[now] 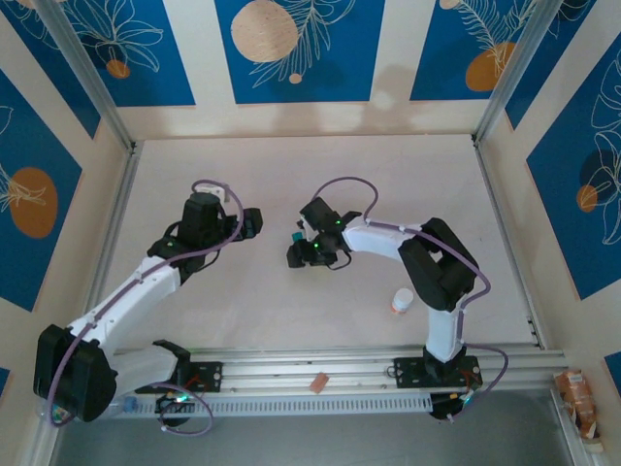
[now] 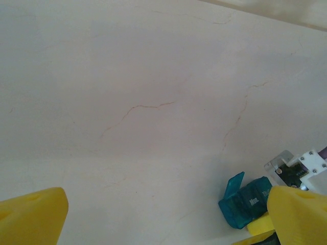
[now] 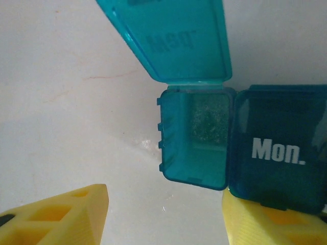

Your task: Sort the pills into containers

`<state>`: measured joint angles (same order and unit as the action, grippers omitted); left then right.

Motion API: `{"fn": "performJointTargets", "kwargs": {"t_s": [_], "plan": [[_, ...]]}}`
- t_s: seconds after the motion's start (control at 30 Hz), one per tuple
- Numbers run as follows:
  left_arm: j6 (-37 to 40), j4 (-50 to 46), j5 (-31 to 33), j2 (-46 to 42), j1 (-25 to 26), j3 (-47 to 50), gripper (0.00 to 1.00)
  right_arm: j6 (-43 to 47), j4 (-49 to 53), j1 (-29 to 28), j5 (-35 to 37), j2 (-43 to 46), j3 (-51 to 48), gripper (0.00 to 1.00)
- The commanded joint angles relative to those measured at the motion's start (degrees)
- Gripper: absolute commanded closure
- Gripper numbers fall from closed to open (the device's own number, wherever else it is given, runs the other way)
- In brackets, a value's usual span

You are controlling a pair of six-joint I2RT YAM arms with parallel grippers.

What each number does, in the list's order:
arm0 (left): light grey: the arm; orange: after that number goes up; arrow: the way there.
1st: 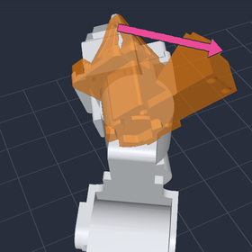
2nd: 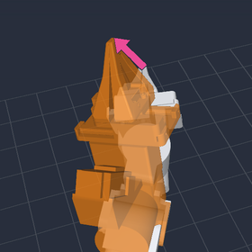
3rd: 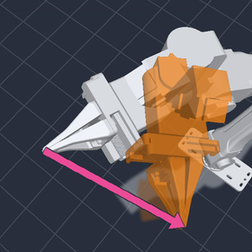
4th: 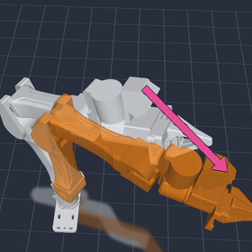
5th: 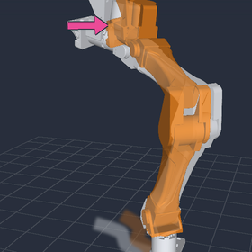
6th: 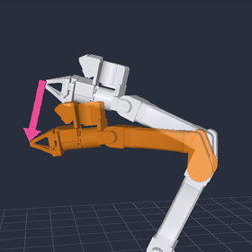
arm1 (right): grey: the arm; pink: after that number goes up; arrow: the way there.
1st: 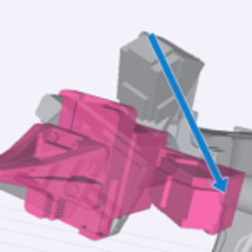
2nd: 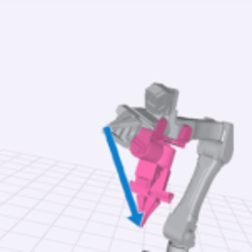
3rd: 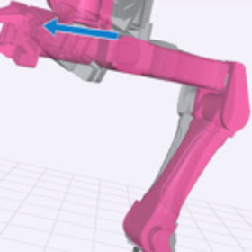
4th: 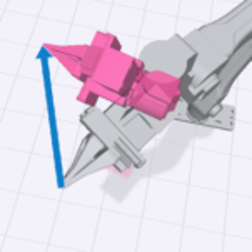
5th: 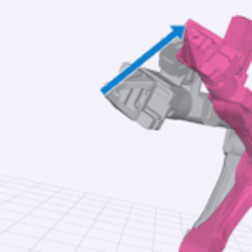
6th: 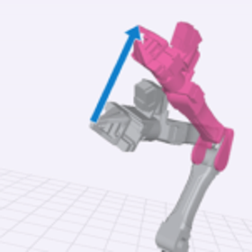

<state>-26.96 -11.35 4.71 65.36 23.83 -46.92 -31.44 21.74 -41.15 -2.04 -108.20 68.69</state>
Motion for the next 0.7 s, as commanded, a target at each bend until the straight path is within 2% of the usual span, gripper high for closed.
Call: {"fn": "performJointTargets", "kwargs": {"t_s": [0.0, 0.23, 0.67], "plan": [[-0.6, 0.3, -0.7, -1.7, -0.6, 0.8, 0.0, 0.8, 0.8, 1.1, -1.6, 5.2, 0.0, 0.39], [-1.1, 0.8, -1.6, -1.7, -0.6, 0.9, 0.0, 2.3, 2.7, 4.5, -1.6, 5.8, 2.1, 0.39], [-2.6, 1.2, -2.4, -2.2, -0.6, 1.7, 0.0, 2.8, 3.2, 4.3, -1.0, -2.8, 6.7, 0.39]]}}
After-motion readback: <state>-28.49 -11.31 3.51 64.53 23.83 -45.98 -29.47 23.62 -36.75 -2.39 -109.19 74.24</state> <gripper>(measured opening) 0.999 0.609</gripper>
